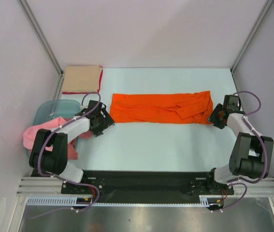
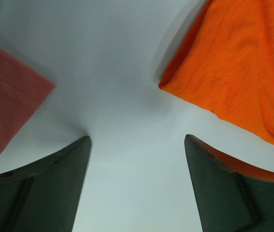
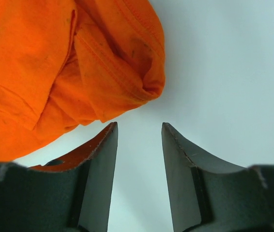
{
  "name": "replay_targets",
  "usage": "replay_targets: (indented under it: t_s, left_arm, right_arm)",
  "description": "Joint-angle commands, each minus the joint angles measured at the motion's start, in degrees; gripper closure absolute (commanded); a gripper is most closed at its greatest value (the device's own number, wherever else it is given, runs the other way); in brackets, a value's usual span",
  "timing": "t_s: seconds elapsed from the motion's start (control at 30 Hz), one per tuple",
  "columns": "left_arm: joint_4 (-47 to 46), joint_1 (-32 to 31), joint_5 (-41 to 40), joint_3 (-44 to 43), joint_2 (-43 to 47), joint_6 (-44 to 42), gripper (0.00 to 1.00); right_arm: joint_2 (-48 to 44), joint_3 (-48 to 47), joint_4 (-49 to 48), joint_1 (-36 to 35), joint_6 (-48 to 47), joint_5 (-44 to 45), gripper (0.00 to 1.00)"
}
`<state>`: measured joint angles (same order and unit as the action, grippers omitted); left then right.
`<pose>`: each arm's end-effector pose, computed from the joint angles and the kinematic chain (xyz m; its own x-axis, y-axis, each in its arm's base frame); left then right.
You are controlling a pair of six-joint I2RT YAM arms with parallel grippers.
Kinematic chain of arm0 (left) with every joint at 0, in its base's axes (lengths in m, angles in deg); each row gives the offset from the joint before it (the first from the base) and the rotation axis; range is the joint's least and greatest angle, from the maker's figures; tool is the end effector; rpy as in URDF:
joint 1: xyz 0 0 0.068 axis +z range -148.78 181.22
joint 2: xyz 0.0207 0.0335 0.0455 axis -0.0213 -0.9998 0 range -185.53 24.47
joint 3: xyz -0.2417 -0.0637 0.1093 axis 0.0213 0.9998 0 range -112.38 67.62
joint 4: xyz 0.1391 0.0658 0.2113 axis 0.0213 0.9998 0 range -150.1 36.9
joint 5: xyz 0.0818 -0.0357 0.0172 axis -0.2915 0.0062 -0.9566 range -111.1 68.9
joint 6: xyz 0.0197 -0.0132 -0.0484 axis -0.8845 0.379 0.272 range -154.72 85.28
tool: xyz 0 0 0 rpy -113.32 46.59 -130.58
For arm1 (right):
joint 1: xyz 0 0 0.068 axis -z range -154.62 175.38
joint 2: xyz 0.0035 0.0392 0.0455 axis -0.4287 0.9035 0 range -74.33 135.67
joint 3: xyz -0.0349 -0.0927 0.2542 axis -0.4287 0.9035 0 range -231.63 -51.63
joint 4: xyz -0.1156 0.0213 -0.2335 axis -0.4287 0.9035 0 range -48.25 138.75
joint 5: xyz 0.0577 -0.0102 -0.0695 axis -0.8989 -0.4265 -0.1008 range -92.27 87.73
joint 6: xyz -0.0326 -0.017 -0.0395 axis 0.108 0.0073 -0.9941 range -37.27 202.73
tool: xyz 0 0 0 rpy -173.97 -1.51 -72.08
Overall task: Fold and stack the t-shirts
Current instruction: Fold the tshirt
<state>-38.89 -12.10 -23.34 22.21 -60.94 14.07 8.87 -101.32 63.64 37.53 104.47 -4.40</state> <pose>0.2706 -0.0627 0.1692 -0.7213 -0.6017 -0.3430 -0.5020 0.7954 -0.3397 0.2821 -0.0594 0.2002 -0.6772 0.5244 -0.5161 0.4743 0.8474 0.2386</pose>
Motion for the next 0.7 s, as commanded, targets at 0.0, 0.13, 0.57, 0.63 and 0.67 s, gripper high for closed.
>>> replay_targets:
  t_s: [0.0,0.13,0.57,0.63,0.67]
  left_arm:
    - [-3.2,0.2,1.5,-1.8,-3.4,1.7,0.15]
    - [-3.2,0.2,1.5,-5.0,-7.2,2.4,0.16]
    - [-3.0,0.2,0.8,-7.9,-12.1,3.2,0.42]
    - [-3.0,0.2,0.5,-8.3,-12.1,3.2,0.45]
    - [-2.9,0.2,0.5,-8.5,-12.3,3.1,0.49]
  right_arm:
    - [1.0,-0.4,-2.6,0.3,-2.0,1.1,0.53]
    - [2.3,-0.1,-4.0,0.3,-1.8,-0.2,0.53]
    - [3.7,-0.4,-4.4,0.3,-2.7,2.0,0.53]
    - [3.8,-0.4,-4.2,0.3,-2.8,3.6,0.48]
    - [3.9,-0.3,-4.3,0.3,-2.6,3.8,0.47]
